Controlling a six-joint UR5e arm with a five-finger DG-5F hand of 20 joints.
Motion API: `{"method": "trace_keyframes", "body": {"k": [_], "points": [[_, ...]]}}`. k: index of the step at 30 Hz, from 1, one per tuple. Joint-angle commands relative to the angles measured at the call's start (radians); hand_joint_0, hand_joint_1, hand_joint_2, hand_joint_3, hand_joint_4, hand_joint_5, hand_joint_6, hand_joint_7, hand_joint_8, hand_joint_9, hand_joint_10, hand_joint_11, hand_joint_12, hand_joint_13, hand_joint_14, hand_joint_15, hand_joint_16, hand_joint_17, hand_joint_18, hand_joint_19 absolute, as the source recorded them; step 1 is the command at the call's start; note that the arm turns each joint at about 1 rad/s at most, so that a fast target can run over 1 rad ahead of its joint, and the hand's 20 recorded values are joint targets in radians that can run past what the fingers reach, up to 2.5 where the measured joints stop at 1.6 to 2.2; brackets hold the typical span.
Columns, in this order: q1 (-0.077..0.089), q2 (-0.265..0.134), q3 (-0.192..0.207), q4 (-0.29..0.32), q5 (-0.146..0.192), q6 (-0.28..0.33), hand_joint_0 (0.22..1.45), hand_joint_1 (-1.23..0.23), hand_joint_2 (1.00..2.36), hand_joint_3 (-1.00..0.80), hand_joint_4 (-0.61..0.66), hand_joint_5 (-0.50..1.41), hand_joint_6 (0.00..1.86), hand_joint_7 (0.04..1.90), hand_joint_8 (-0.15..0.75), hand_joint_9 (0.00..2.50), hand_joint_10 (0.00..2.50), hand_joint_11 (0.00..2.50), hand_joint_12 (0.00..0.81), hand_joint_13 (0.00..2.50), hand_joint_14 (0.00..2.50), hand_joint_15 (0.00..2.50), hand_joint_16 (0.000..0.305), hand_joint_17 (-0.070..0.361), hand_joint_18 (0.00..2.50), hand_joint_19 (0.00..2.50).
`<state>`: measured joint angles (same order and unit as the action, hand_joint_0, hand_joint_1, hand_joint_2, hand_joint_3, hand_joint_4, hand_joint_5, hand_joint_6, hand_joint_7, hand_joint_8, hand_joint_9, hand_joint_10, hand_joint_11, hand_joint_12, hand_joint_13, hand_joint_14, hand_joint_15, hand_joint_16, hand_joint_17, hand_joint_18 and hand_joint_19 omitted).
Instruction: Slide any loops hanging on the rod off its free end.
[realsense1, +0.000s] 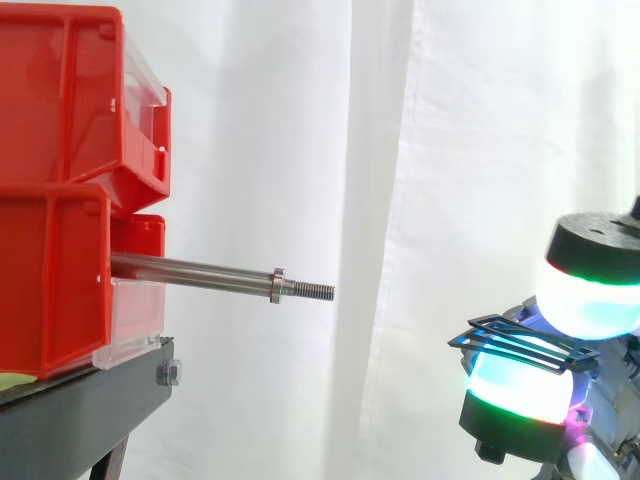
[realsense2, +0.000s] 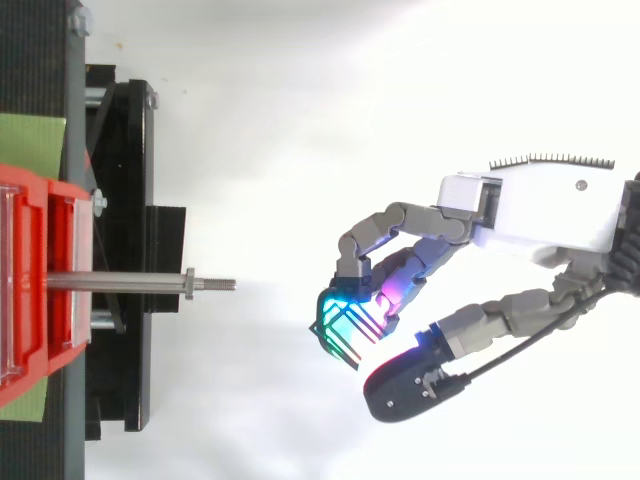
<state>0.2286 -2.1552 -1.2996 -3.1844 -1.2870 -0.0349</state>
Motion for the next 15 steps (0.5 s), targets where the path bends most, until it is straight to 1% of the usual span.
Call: {"method": "trace_keyframes", "body": {"k": [1, 3, 4, 5, 7, 8, 12, 15], "points": [[0.0, 0.0, 0.0, 0.0, 0.0, 0.0, 0.59, -0.65, 1.0, -0.5, 0.17, -0.18, 0.84, 1.04, 0.318, 0.9, 0.01, 0.33, 0.319, 0.71, 0.0, 0.03, 0.043, 0.097, 0.73, 0.18], [0.0, 0.0, 0.0, 0.0, 0.0, 0.0, 0.6, -0.66, 1.0, -0.49, 0.15, -0.17, 0.84, 1.06, 0.321, 0.9, 0.01, 0.33, 0.317, 0.72, 0.0, 0.04, 0.043, 0.097, 0.73, 0.18], [0.0, 0.0, 0.0, 0.0, 0.0, 0.0, 0.61, -0.7, 1.01, -0.43, 0.14, -0.17, 0.85, 1.07, 0.319, 0.9, 0.01, 0.33, 0.319, 0.72, 0.0, 0.04, 0.043, 0.097, 0.73, 0.18], [0.0, 0.0, 0.0, 0.0, 0.0, 0.0, 0.61, -0.72, 1.01, -0.4, 0.12, -0.17, 0.85, 1.08, 0.318, 0.9, 0.01, 0.34, 0.318, 0.72, 0.0, 0.03, 0.043, 0.097, 0.73, 0.19], [0.0, 0.0, 0.0, 0.0, 0.0, 0.0, 0.61, -0.76, 1.01, -0.39, 0.12, -0.18, 0.85, 1.09, 0.319, 0.9, 0.01, 0.34, 0.318, 0.71, 0.0, 0.04, 0.043, 0.097, 0.73, 0.18], [0.0, 0.0, 0.0, 0.0, 0.0, 0.0, 0.62, -0.79, 1.01, -0.4, 0.12, -0.18, 0.85, 1.08, 0.318, 0.89, 0.01, 0.34, 0.318, 0.71, 0.0, 0.03, 0.043, 0.097, 0.73, 0.19], [-0.002, 0.0, 0.0, 0.0, -0.002, 0.0, 0.63, -0.84, 1.01, -0.44, 0.12, -0.18, 0.86, 1.06, 0.315, 0.89, 0.01, 0.33, 0.317, 0.71, 0.0, 0.04, 0.043, 0.098, 0.74, 0.19], [-0.002, 0.0, 0.0, 0.0, -0.002, 0.0, 0.64, -0.86, 1.0, -0.45, 0.11, -0.18, 0.86, 1.08, 0.315, 0.89, 0.01, 0.34, 0.318, 0.72, 0.0, 0.04, 0.043, 0.098, 0.75, 0.19]]}}
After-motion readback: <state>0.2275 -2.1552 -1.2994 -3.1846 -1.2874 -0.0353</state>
